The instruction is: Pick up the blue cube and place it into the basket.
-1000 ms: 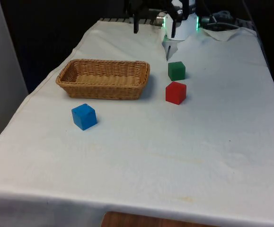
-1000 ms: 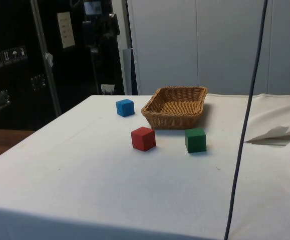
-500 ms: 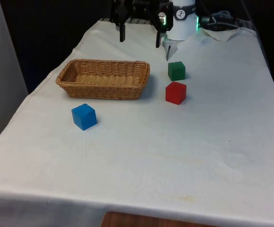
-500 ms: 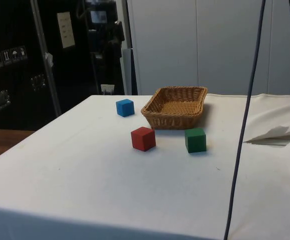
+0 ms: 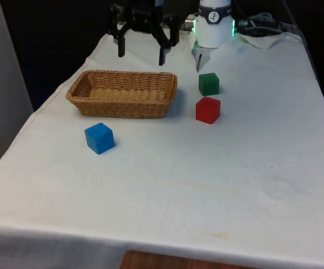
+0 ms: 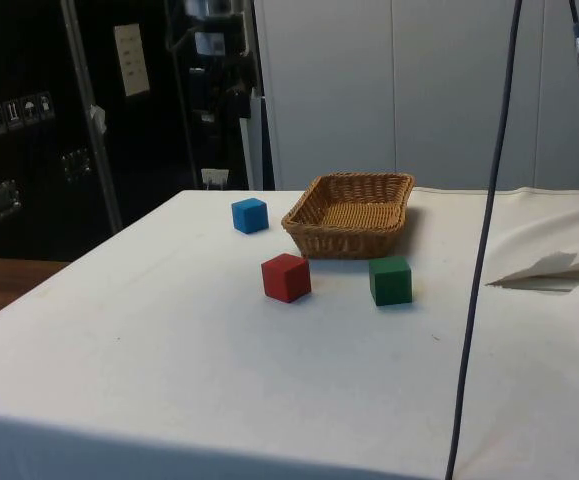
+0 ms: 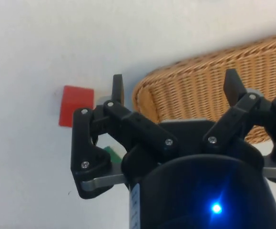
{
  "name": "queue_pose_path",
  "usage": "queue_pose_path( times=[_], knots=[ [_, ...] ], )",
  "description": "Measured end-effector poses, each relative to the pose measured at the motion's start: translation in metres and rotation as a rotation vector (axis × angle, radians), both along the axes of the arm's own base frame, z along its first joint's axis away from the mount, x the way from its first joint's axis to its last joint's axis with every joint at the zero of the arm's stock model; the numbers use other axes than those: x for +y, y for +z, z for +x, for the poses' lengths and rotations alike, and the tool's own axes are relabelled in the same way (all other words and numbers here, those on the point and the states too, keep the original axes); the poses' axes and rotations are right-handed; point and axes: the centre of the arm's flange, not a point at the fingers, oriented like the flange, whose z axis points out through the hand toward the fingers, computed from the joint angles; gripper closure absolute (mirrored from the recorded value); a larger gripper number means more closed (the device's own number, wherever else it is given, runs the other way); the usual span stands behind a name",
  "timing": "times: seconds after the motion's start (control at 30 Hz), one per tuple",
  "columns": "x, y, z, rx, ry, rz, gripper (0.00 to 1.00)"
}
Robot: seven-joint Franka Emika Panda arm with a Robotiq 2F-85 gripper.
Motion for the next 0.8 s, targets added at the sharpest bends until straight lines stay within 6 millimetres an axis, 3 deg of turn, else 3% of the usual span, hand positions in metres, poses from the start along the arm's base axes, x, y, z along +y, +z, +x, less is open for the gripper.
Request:
queue_pose_path(
  times=[0.8],
  knots=[
    [-0.057,-0.031,0.016,-0.038,-0.049,-0.033,0.0]
  ],
)
